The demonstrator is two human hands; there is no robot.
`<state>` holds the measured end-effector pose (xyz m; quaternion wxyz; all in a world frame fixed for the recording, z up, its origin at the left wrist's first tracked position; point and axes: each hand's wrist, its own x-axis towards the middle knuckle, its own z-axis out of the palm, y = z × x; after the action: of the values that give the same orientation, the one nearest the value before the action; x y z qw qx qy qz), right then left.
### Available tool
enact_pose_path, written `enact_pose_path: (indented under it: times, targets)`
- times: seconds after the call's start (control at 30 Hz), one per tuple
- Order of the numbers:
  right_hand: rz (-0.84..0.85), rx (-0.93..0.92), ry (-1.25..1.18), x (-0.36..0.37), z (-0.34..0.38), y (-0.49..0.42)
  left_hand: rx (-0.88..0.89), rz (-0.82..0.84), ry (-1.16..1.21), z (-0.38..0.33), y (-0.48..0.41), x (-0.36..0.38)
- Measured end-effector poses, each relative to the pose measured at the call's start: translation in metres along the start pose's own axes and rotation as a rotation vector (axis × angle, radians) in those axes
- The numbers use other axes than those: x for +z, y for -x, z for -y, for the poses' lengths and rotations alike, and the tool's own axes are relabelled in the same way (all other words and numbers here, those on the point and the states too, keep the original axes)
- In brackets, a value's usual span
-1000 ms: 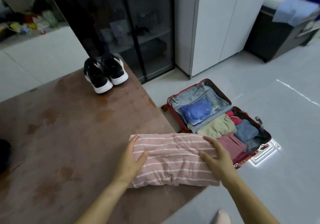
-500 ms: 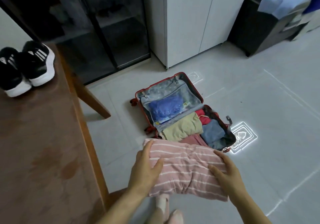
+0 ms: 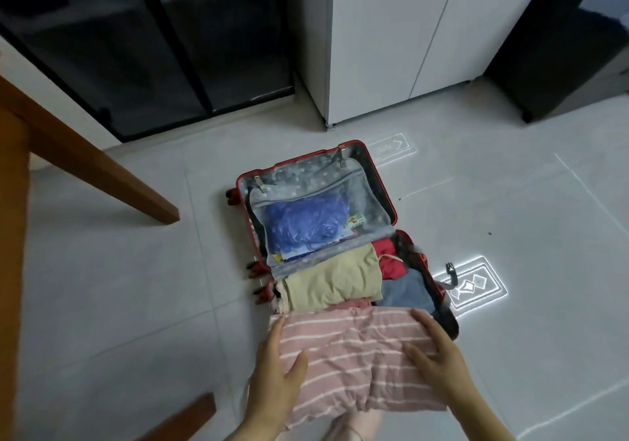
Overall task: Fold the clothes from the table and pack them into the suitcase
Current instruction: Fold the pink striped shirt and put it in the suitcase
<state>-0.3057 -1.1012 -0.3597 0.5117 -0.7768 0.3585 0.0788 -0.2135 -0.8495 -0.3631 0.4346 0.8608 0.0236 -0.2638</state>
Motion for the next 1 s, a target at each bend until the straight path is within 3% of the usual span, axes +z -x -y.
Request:
enact_pose_path:
  times: [0.2, 0.43, 0.57, 0.73, 0.8, 0.87, 0.93, 1.0]
  targets:
    - [0.053, -0.059, 0.063, -0.007, -0.067, -0.136, 0.005, -0.084, 0.041, 0.033, -0.099, 0.108]
    - [-0.012, -0.090, 0.231, -0.016, -0.147, -0.292, 0.066, -0.094, 0.188, 0.056, -0.219, 0.247]
    - [-0.071, -0.094, 0.268, -0.010, -0.182, -0.360, 0.140, -0.122, 0.177, 0.076, -0.280, 0.298]
    - [0.031, -0.151, 0.279, 0.012, -0.221, -0.433, 0.238, -0.164, 0.158, 0.125, -0.335, 0.331]
    - [0.094, -0.146, 0.287, 0.023, -0.236, -0.455, 0.240, -0.135, 0.079, 0.155, -0.347, 0.338]
    - [0.133, -0.123, 0.359, 0.038, -0.252, -0.468, 0.194, -0.213, -0.130, 0.178, -0.350, 0.340]
    - [0.150, -0.155, 0.488, 0.053, -0.264, -0.472, 0.265, -0.315, -0.378, 0.182, -0.349, 0.339]
    - [0.131, -0.203, 0.645, 0.064, -0.272, -0.472, 0.457, -0.302, -0.530, 0.176, -0.347, 0.341]
